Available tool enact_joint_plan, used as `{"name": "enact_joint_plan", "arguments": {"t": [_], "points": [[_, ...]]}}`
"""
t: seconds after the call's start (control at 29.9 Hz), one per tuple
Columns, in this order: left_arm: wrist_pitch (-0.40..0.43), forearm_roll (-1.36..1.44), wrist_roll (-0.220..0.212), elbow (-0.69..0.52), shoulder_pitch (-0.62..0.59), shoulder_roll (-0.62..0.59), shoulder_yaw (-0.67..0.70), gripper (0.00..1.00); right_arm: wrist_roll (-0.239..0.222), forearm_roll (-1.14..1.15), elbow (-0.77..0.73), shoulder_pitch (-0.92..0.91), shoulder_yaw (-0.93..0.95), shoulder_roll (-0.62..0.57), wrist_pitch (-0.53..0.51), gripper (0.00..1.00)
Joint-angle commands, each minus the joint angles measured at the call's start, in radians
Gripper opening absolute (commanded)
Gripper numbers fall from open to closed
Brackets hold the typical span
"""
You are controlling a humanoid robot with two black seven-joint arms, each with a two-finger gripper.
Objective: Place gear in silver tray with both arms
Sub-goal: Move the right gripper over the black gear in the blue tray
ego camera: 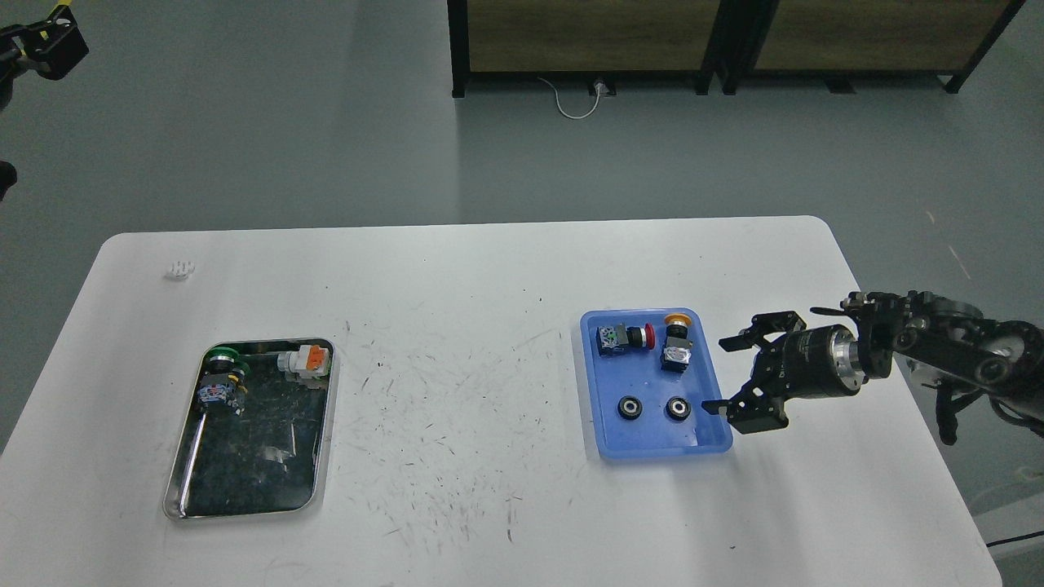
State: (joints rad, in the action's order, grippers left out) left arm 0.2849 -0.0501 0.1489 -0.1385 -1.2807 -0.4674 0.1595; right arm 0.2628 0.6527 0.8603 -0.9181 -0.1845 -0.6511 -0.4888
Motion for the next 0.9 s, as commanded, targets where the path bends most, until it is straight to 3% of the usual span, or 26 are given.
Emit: {"name": "enact_joint_plan", "arguments": {"t": [0.0, 0.43, 0.87], "points": [[0.007, 0.0, 0.001, -0.001, 0.0, -0.01, 0.0, 0.99, 0.001, 0.03, -0.01, 0.01, -0.016, 0.036, 0.0, 1.0], [0.002, 0.001, 0.0, -0.001, -0.006, -0.013, 0.0, 0.99, 0.006, 0.031, -0.096, 0.041, -0.015, 0.091, 0.001, 1.0], [0.002, 0.001, -0.002, -0.001, -0.009, -0.028, -0.003, 0.99, 0.029, 0.03, -0.126, 0.054, -0.01, 0.159, 0.068, 0.99]]}}
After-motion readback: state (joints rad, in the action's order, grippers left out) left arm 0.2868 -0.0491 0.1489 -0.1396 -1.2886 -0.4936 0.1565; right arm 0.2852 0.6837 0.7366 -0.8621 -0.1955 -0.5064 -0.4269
